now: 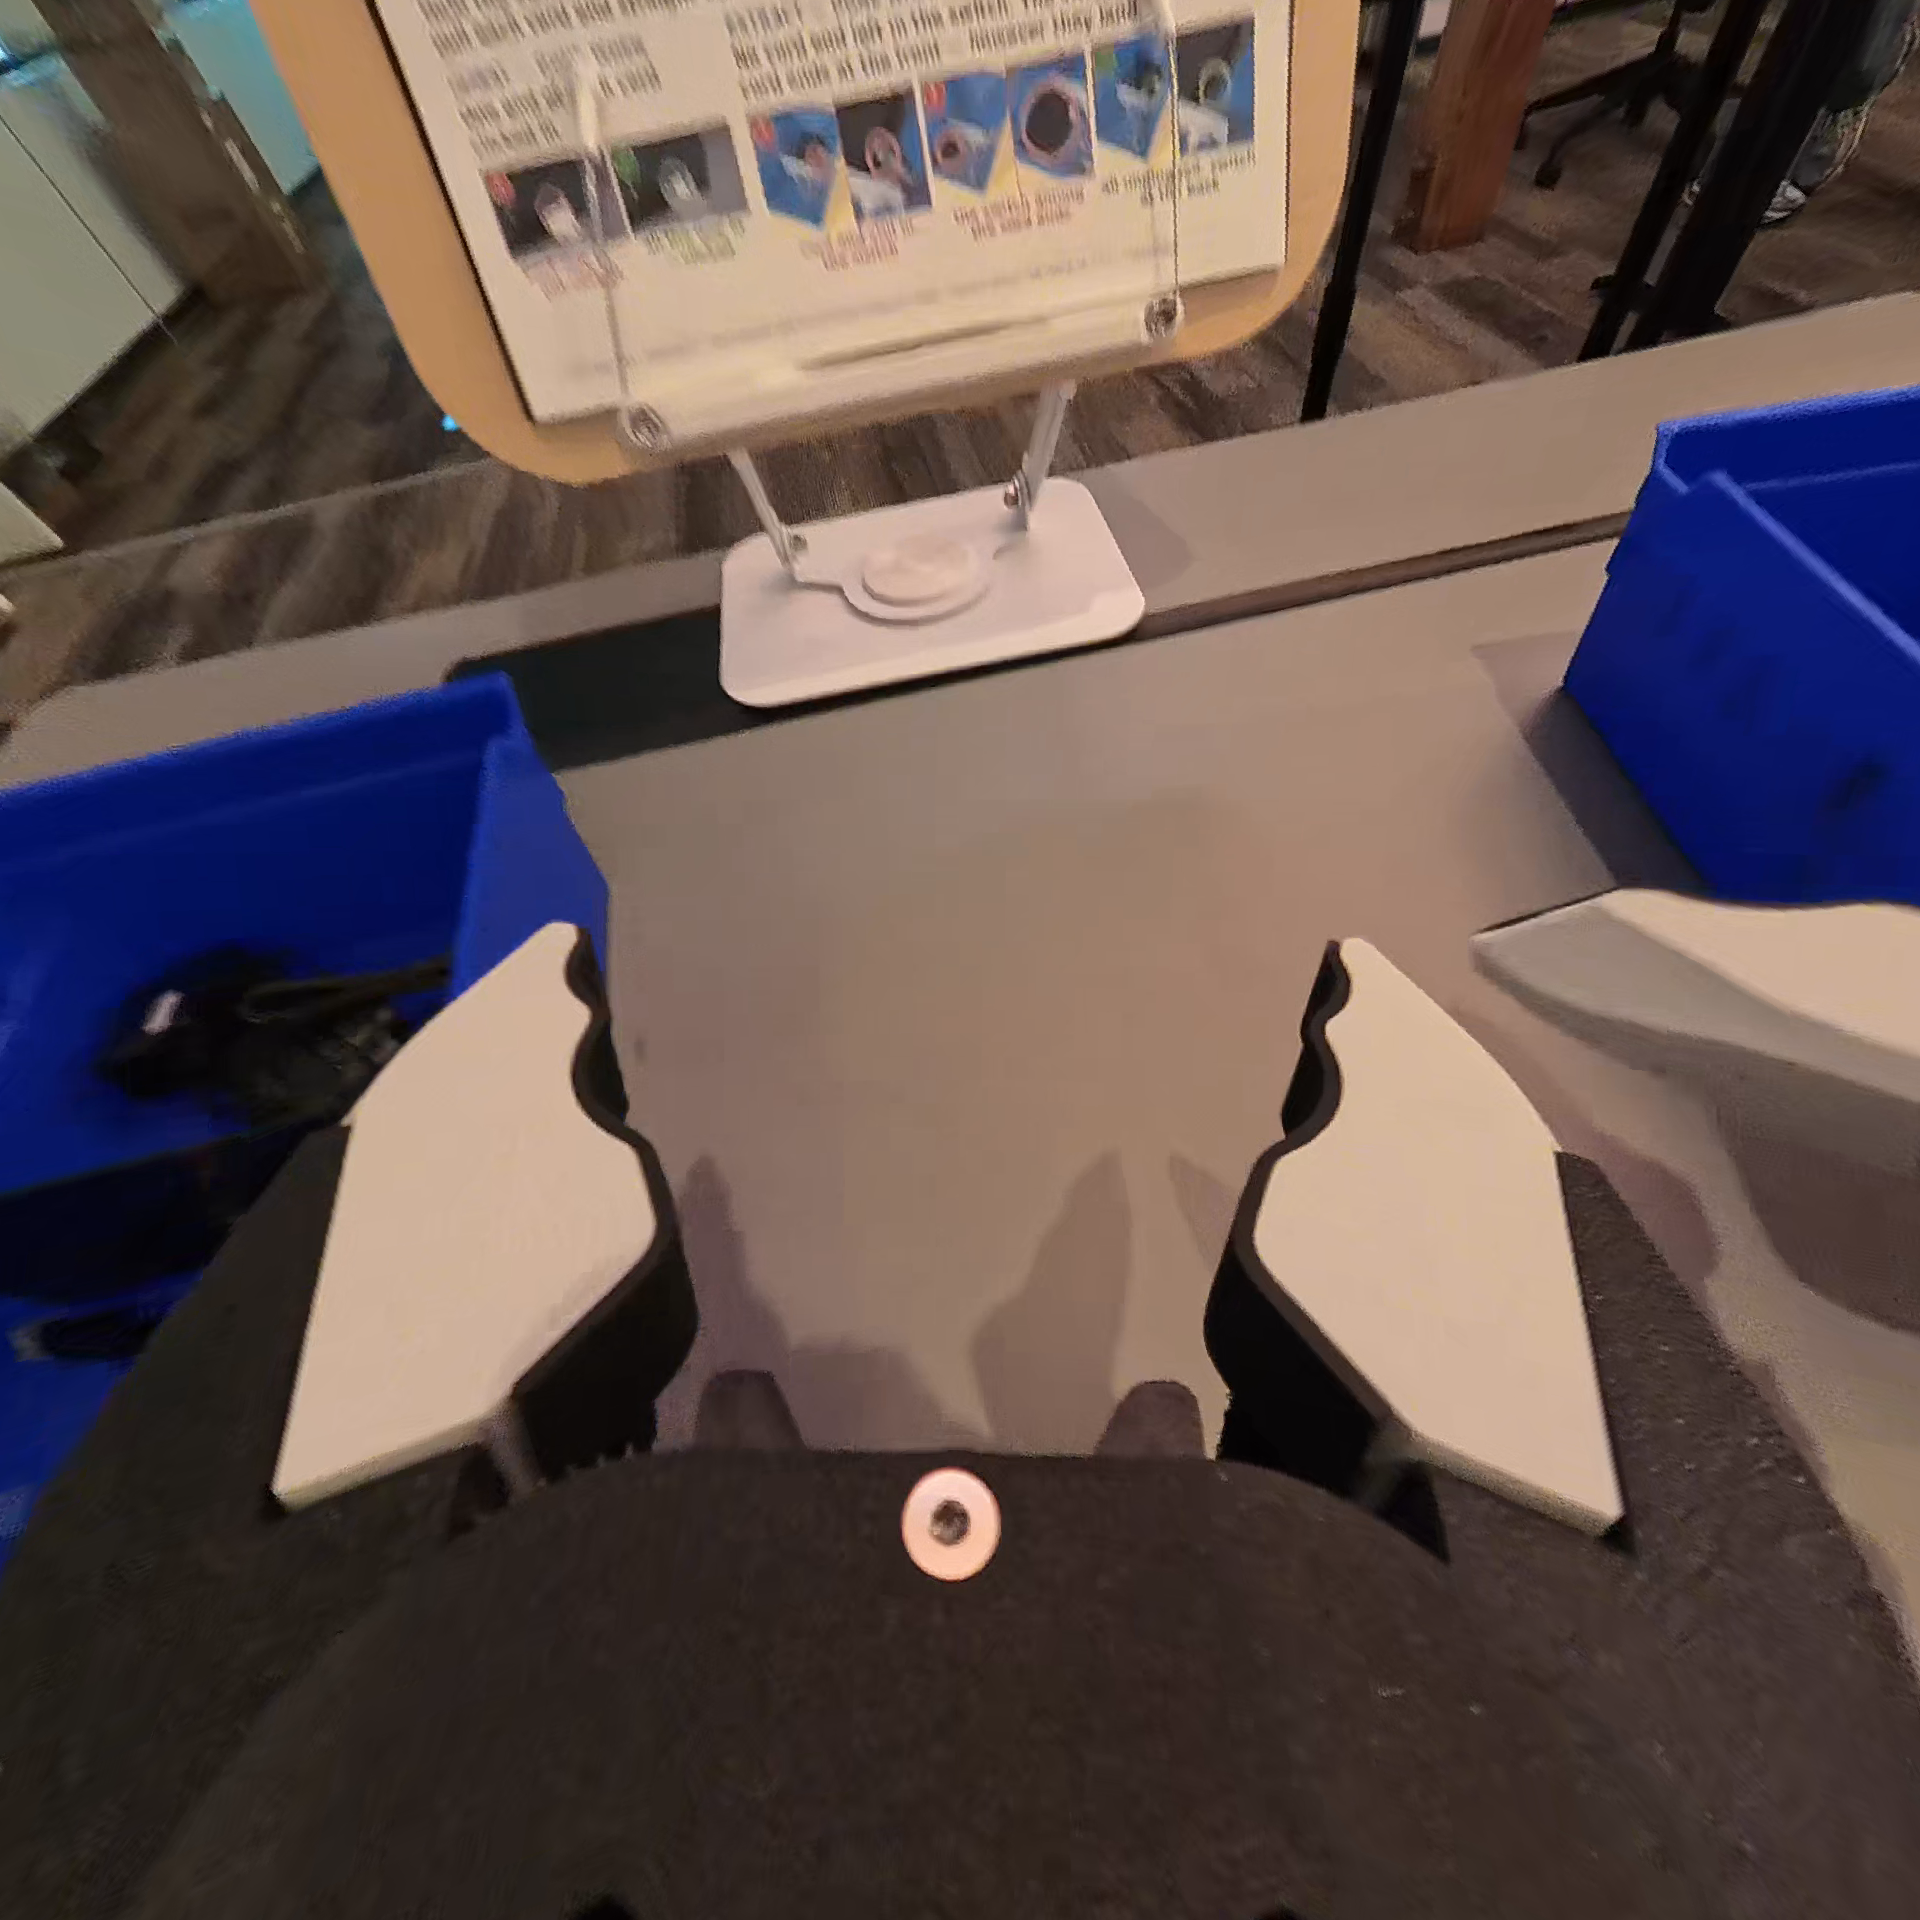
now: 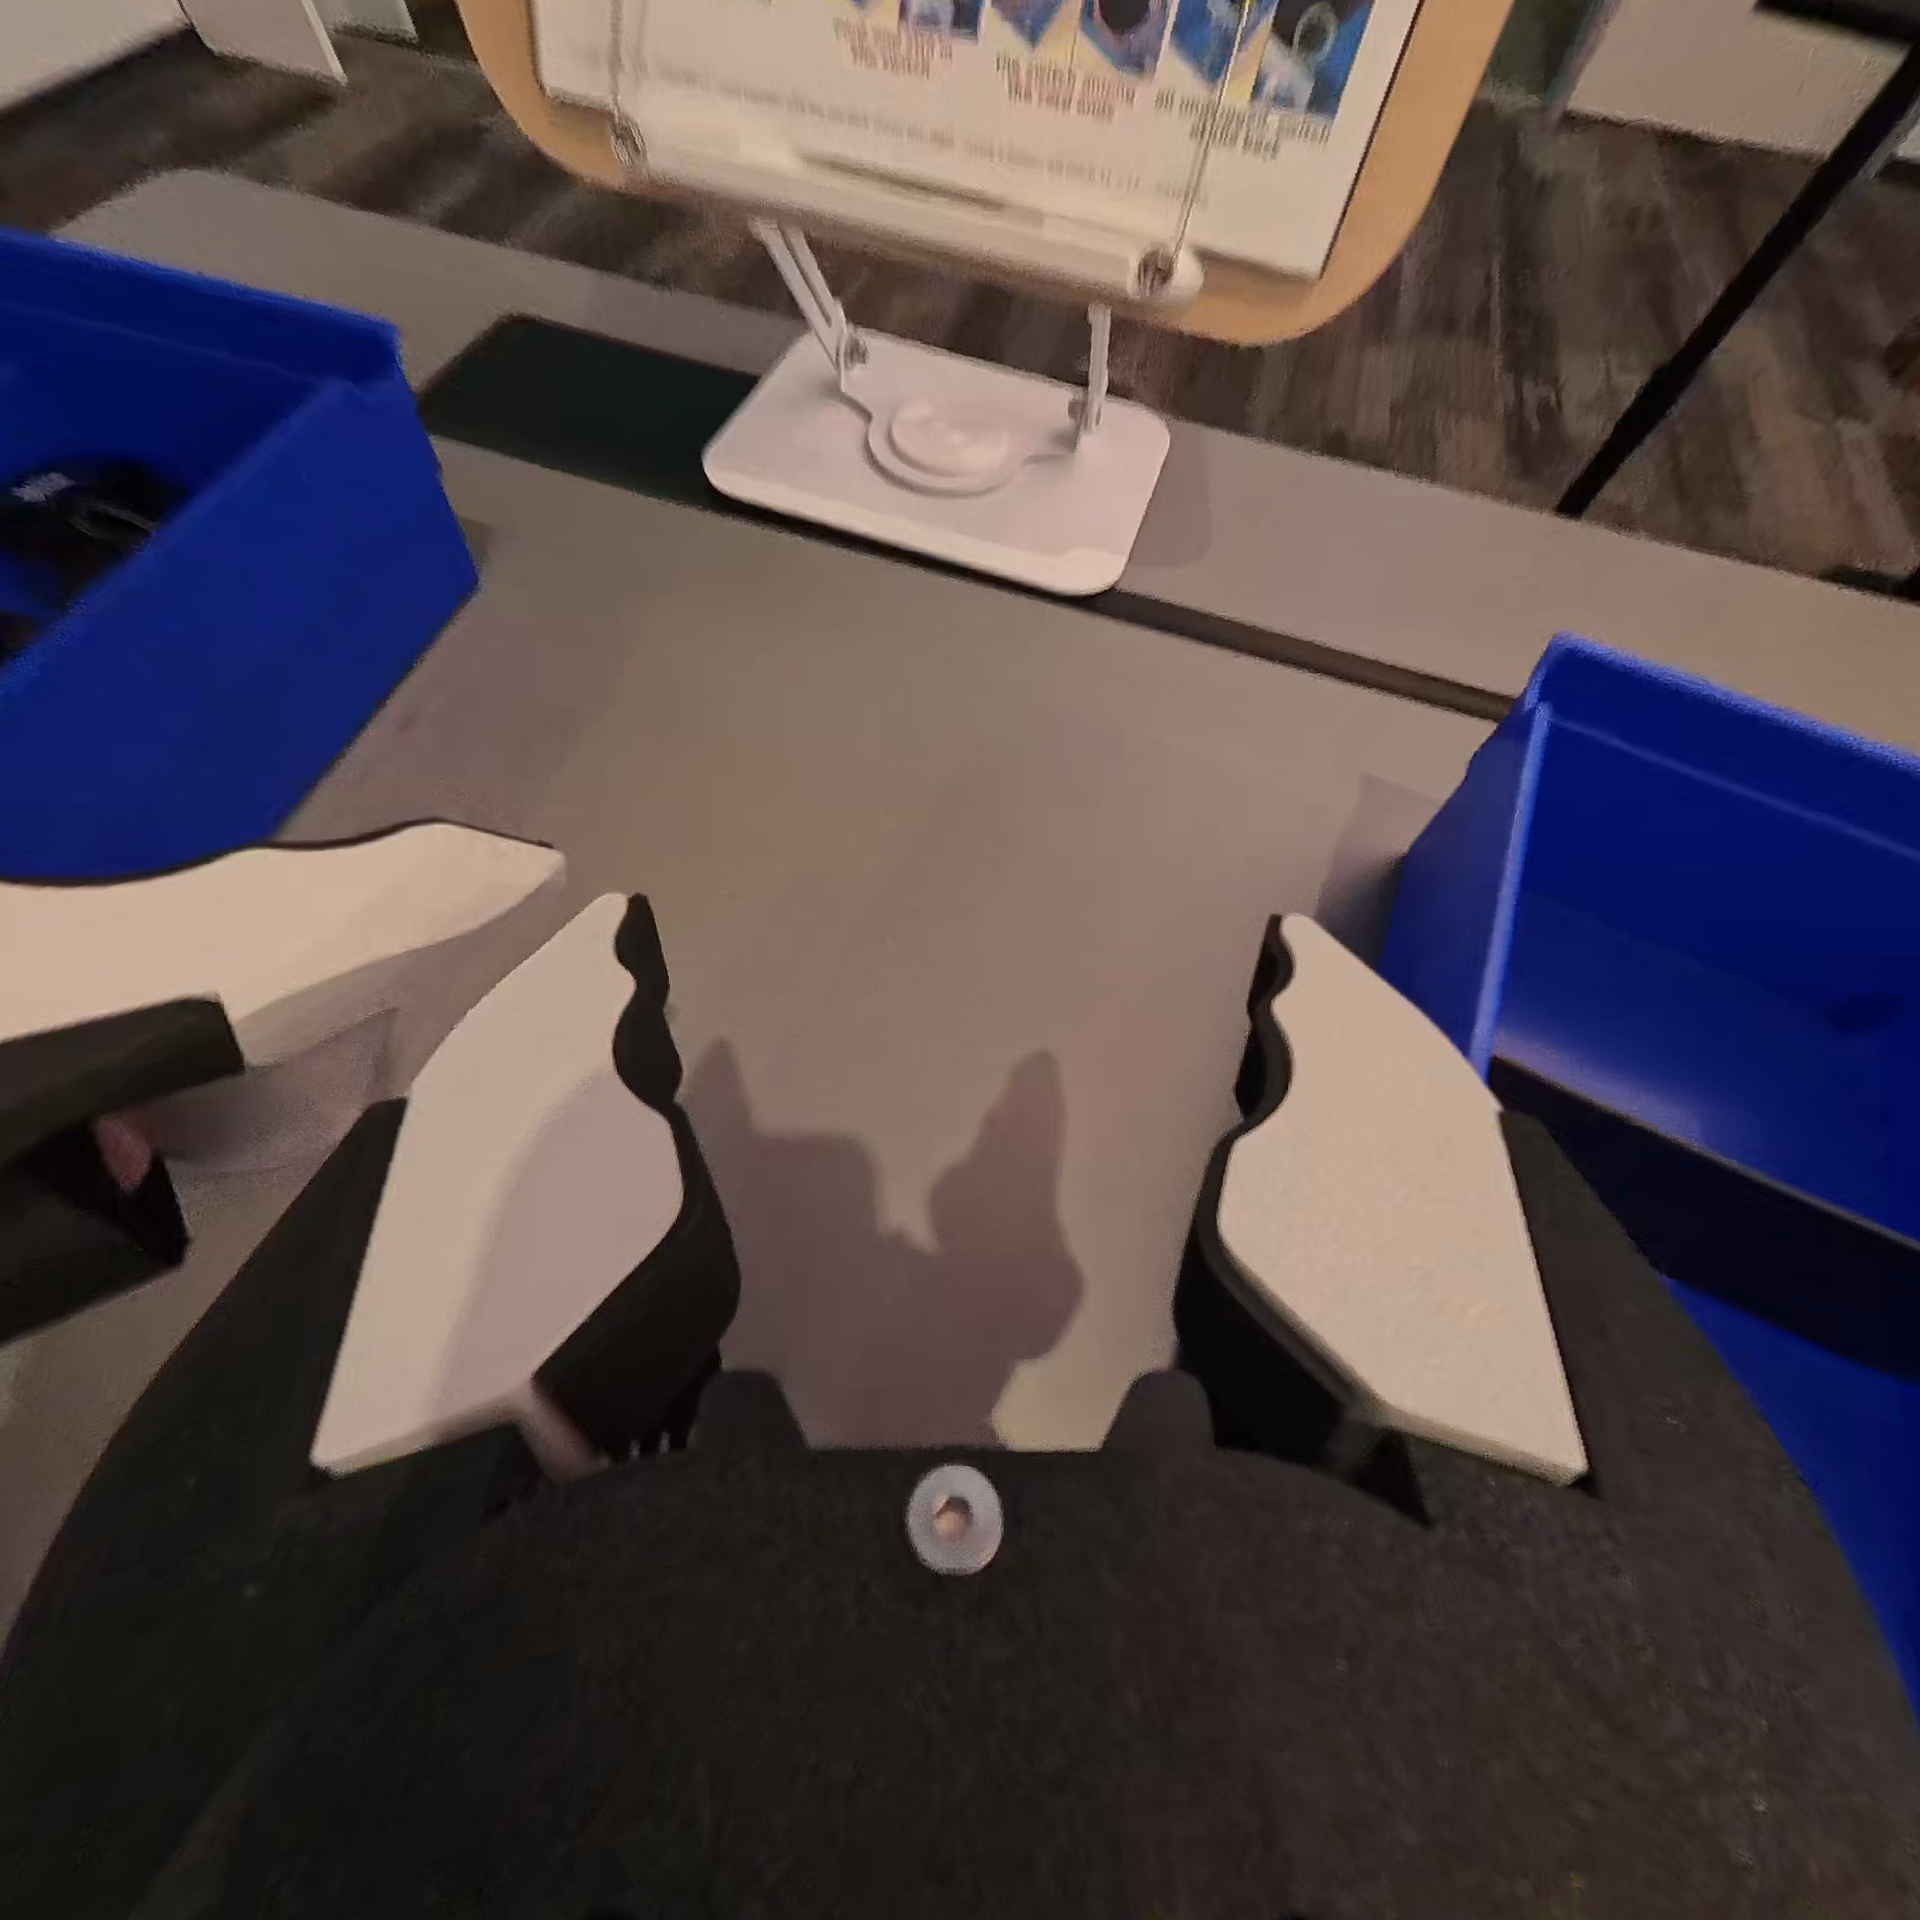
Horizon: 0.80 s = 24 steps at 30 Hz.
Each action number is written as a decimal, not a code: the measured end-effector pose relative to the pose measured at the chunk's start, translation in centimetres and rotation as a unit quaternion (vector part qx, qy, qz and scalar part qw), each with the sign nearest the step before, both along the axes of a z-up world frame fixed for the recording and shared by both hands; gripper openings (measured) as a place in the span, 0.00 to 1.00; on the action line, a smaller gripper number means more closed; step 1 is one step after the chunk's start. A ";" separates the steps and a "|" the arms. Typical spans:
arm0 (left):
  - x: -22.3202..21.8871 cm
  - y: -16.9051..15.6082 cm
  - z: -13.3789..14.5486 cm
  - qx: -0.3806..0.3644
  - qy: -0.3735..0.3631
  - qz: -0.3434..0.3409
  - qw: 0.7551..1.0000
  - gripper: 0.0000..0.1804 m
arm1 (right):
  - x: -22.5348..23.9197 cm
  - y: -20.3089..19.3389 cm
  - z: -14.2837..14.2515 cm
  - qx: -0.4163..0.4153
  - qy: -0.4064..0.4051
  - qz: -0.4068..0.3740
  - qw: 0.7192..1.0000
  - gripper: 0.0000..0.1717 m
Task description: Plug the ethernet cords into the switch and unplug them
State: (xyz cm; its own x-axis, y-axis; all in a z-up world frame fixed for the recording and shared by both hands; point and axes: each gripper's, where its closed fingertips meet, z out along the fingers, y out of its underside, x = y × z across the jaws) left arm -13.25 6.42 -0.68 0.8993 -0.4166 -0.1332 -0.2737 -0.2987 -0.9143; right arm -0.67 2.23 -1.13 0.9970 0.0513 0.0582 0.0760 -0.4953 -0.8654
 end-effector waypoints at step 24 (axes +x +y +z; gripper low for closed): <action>-2.5 2.2 -13.4 -0.146 0.015 0.104 0.984 0.72 | 1.2 2.7 -15.7 -0.155 0.032 -0.095 0.983 0.81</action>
